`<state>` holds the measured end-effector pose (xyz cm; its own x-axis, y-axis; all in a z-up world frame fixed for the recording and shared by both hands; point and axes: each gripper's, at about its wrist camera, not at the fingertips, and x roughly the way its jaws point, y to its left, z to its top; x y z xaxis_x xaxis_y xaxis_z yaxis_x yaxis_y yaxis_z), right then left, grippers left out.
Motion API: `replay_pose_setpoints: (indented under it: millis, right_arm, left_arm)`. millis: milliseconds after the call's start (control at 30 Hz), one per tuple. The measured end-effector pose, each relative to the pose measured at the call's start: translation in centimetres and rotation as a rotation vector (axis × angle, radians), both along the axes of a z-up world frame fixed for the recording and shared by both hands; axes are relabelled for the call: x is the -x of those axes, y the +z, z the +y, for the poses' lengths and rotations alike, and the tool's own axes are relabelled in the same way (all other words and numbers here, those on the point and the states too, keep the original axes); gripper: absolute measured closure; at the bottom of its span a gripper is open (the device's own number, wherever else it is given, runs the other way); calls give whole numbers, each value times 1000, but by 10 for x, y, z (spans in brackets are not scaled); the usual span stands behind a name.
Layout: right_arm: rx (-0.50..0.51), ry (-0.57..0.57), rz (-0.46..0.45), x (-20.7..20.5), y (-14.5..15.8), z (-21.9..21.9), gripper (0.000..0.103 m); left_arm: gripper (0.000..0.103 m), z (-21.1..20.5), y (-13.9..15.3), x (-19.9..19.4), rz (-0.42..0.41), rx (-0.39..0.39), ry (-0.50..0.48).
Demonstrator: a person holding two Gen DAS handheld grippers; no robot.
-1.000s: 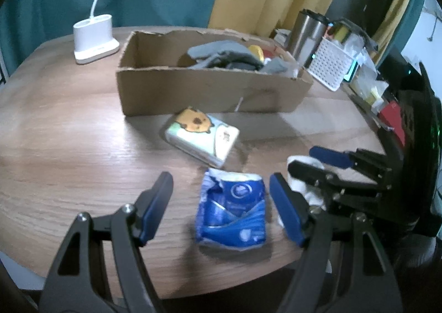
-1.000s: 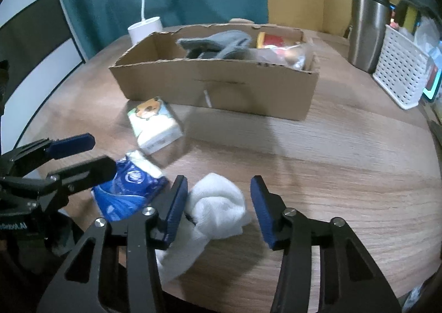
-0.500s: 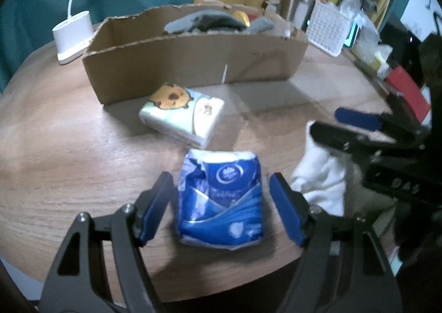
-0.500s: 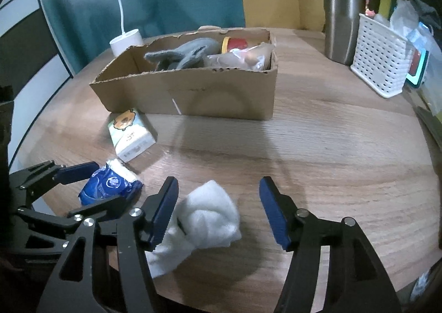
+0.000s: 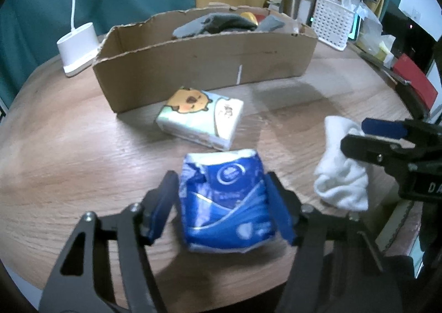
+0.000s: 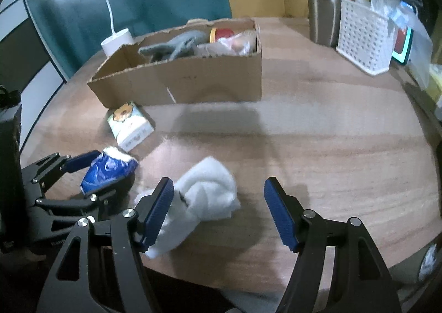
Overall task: Organize objects
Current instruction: 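Grasp the blue tissue pack with the left tool while the right tool grasps the white socks, then carry the blue tissue pack over the box with the left tool while the right tool carries the socks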
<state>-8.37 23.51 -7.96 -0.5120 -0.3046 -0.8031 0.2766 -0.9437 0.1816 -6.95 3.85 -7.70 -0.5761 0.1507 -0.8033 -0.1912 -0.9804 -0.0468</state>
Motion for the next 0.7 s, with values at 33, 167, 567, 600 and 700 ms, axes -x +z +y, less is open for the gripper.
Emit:
replay_pose_setpoints:
  millis: [33,167,567,600,700]
  right_arm:
    - [8,-5,-7,0,-1,-1,32]
    - [33,3,-27,4,-5,-6,32]
    - [42,93,-23,11,-4,-31,58]
    - [38,97,-19,10,-3,-32,58]
    - [31,103,-6,10,0,-33,59]
  left_arm:
    - [41,0,0,-1,2,-1,-4]
    - [47,-1,1,-2,6,-10,-15]
    - [50,-14,7,-6,6,-76,-15]
    - [50,-15,8,-6,11,-76,-13]
    - [50,-19,13,-5,24,-78,-7]
